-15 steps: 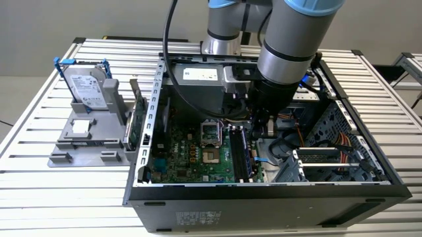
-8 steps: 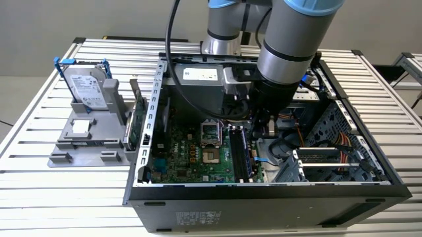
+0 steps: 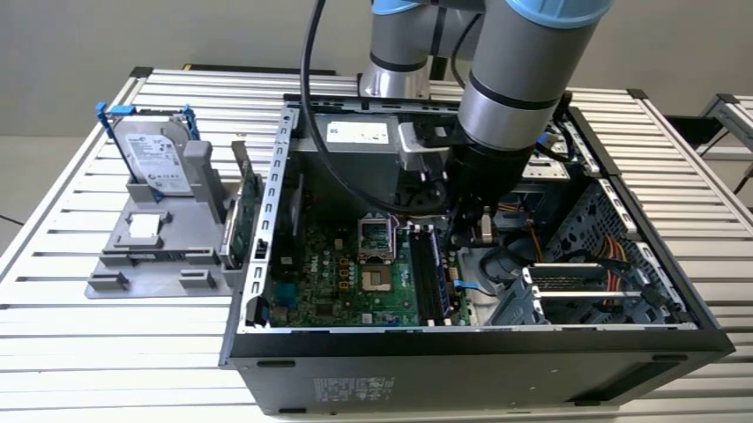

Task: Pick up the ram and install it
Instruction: 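Press down the ram until it locks into place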

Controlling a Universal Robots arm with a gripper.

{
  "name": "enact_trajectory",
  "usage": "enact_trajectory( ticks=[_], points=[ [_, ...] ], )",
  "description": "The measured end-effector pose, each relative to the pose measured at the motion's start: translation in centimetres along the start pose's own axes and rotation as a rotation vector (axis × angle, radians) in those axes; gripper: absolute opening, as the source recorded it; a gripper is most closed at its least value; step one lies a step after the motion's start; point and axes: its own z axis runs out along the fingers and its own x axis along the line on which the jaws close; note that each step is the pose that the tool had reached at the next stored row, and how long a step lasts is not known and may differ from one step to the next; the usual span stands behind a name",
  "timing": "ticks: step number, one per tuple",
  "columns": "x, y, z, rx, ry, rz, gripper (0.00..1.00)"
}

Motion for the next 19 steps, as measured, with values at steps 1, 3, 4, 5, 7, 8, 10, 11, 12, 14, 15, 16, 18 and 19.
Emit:
enact_trajectory(
  ticks=[1, 3, 4, 5, 7, 8, 10, 11, 12, 14, 15, 16, 18, 19],
  points=[
    [0.00, 0.00, 0.00, 0.0000, 0.0000, 0.000, 0.00],
    [0.00, 0.00, 0.00, 0.0000, 0.0001, -0.001, 0.00],
    [0.00, 0.00, 0.00, 0.0000, 0.0000, -0.002, 0.00],
    [0.00, 0.00, 0.00, 0.0000, 0.0000, -0.004, 0.00],
    [0.00, 0.00, 0.00, 0.0001, 0.0001, -0.013, 0.00],
    [0.00, -0.01, 0.00, 0.0002, 0.0002, -0.020, 0.00],
    [0.00, -0.01, 0.00, 0.0005, 0.0004, -0.036, 0.00],
    [0.00, -0.01, 0.00, 0.0006, 0.0004, -0.043, 0.00],
    [0.00, 0.00, 0.00, 0.0006, 0.0004, -0.047, 0.00],
    [0.00, 0.00, 0.00, 0.0007, 0.0005, -0.051, 0.00],
    [0.00, 0.00, 0.00, 0.0008, 0.0006, -0.052, 0.00],
    [0.00, 0.00, 0.00, 0.0008, 0.0006, -0.056, 0.00],
    [0.00, 0.01, 0.00, 0.0008, 0.0007, -0.061, 0.00],
    [0.00, 0.03, 0.00, 0.0008, 0.0007, -0.061, 0.00]
  ],
)
